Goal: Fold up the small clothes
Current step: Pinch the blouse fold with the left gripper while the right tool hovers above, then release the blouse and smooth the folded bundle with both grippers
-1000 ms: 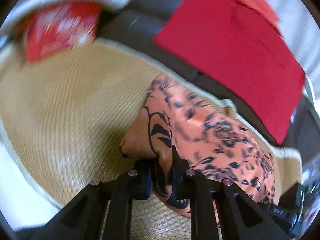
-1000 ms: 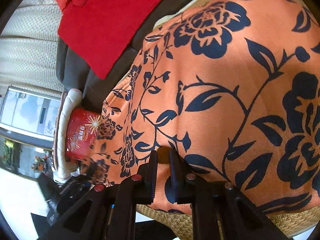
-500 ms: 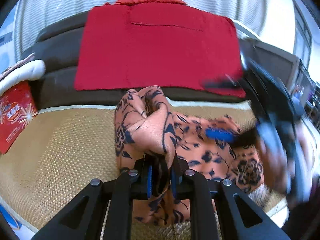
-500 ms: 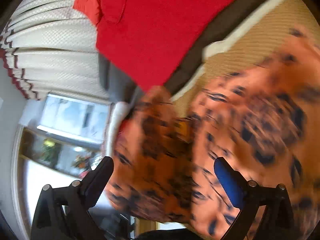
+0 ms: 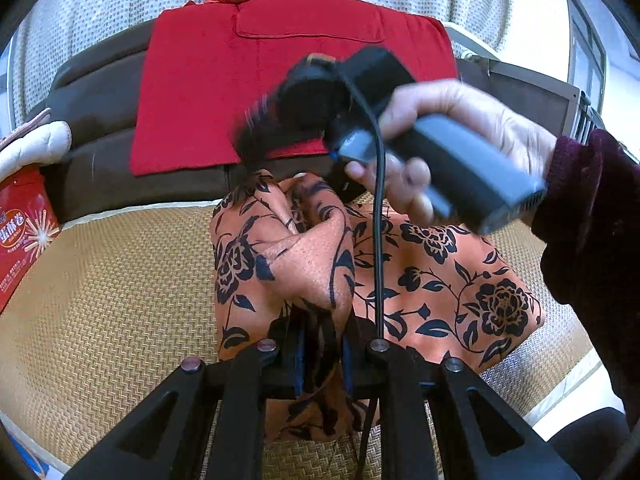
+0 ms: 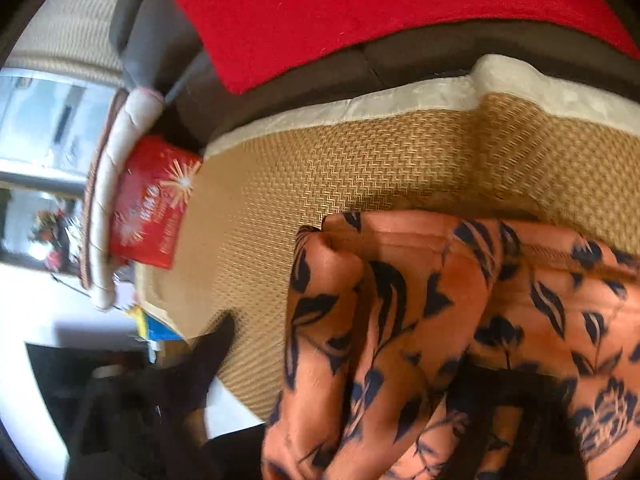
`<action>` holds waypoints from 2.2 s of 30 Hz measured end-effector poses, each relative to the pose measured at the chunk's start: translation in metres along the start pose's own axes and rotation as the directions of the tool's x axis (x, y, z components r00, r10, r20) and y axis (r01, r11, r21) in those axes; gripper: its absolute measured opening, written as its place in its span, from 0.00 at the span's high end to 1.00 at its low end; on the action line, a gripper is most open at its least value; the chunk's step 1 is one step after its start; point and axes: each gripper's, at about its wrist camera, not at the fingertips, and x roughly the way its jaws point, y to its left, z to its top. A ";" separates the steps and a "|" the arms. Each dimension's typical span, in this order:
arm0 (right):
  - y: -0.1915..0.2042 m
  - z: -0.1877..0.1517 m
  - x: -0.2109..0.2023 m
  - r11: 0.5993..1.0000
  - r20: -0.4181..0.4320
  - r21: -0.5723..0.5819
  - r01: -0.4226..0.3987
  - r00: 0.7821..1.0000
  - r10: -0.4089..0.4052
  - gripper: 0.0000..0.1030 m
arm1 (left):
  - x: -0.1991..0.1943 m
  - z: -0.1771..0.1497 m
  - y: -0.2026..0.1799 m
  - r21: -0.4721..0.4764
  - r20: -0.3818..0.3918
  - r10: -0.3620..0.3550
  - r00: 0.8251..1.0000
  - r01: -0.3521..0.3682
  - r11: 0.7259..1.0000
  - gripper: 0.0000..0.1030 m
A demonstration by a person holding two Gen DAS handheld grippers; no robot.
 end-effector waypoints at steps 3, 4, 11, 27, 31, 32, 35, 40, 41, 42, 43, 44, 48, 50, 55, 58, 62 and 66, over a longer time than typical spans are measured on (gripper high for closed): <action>0.003 -0.005 -0.004 0.996 0.045 -0.070 0.059 0.997 -0.056 0.83 | -0.005 0.003 0.002 -0.006 0.008 -0.032 0.999 0.032 0.999 0.86; 0.002 -0.007 -0.016 0.995 0.092 -0.086 0.058 0.994 -0.050 0.84 | -0.005 0.005 -0.001 0.001 0.015 -0.044 0.999 0.044 0.999 0.86; -0.037 -0.032 -0.120 0.989 0.323 -0.129 0.076 0.946 -0.030 0.85 | -0.009 0.052 -0.069 0.098 0.018 -0.240 0.971 0.237 0.966 0.86; -0.237 -0.070 -0.153 0.980 0.369 0.190 0.065 0.920 -0.132 0.61 | 0.041 0.051 -0.155 0.168 -0.184 -0.464 0.866 0.493 0.854 0.59; -0.255 -0.088 -0.186 0.946 0.448 0.323 -0.004 0.881 -0.150 0.32 | 0.006 0.061 -0.095 0.133 0.002 -0.395 0.918 0.392 0.910 0.30; -0.253 -0.095 -0.197 0.947 0.473 0.320 -0.010 0.868 -0.151 0.32 | 0.003 0.063 -0.083 0.127 0.021 -0.366 0.930 0.361 0.924 0.30; -0.223 -0.118 -0.224 0.970 0.528 0.243 0.021 0.836 -0.150 0.32 | 0.007 0.067 -0.050 0.086 0.056 -0.222 0.973 0.217 0.972 0.30; -0.151 -0.160 -0.225 0.991 0.553 0.103 0.084 0.823 -0.128 0.36 | 0.042 0.055 -0.040 0.084 -0.018 -0.136 0.991 0.137 0.987 0.30; -0.144 -0.167 -0.219 0.991 0.543 0.092 0.093 0.830 -0.129 0.40 | 0.048 0.050 -0.046 0.115 -0.031 -0.121 0.992 0.124 0.986 0.30; -0.137 -0.172 -0.210 0.990 0.529 0.091 0.104 0.837 -0.136 0.42 | 0.055 0.044 -0.052 0.153 -0.060 -0.083 0.995 0.091 0.984 0.30; -0.133 -0.176 -0.200 0.989 0.515 0.095 0.113 0.844 -0.146 0.48 | 0.061 0.040 -0.056 0.165 -0.095 -0.066 0.993 0.081 0.983 0.30; -0.130 -0.181 -0.186 0.986 0.490 0.107 0.127 0.856 -0.163 0.52 | 0.067 0.037 -0.056 0.160 -0.136 -0.061 0.989 0.083 0.984 0.30; -0.141 -0.215 -0.139 0.963 0.391 0.171 0.208 0.883 -0.260 0.56 | 0.075 0.010 -0.056 0.233 -0.204 -0.018 0.979 0.066 0.970 0.30; -0.134 -0.223 -0.140 0.957 0.415 0.147 0.251 0.862 -0.290 0.59 | 0.073 0.009 -0.058 0.250 -0.190 -0.008 0.982 0.056 0.967 0.30; -0.119 -0.193 -0.164 0.956 0.388 0.156 0.247 0.875 -0.289 0.58 | 0.066 0.007 -0.057 0.228 -0.191 -0.009 0.982 0.053 0.972 0.30; -0.116 -0.161 -0.179 0.956 0.434 0.163 0.244 0.852 -0.292 0.58 | 0.067 0.005 -0.056 0.223 -0.185 -0.010 0.983 0.052 0.973 0.30; -0.127 -0.117 -0.169 0.941 0.396 0.208 0.265 0.857 -0.329 0.58 | 0.067 0.001 -0.053 0.230 -0.176 -0.017 0.984 0.058 0.972 0.29; -0.164 -0.096 -0.139 0.933 0.337 0.253 0.255 0.881 -0.332 0.58 | 0.072 0.001 -0.045 0.201 -0.189 -0.039 0.981 0.077 0.976 0.25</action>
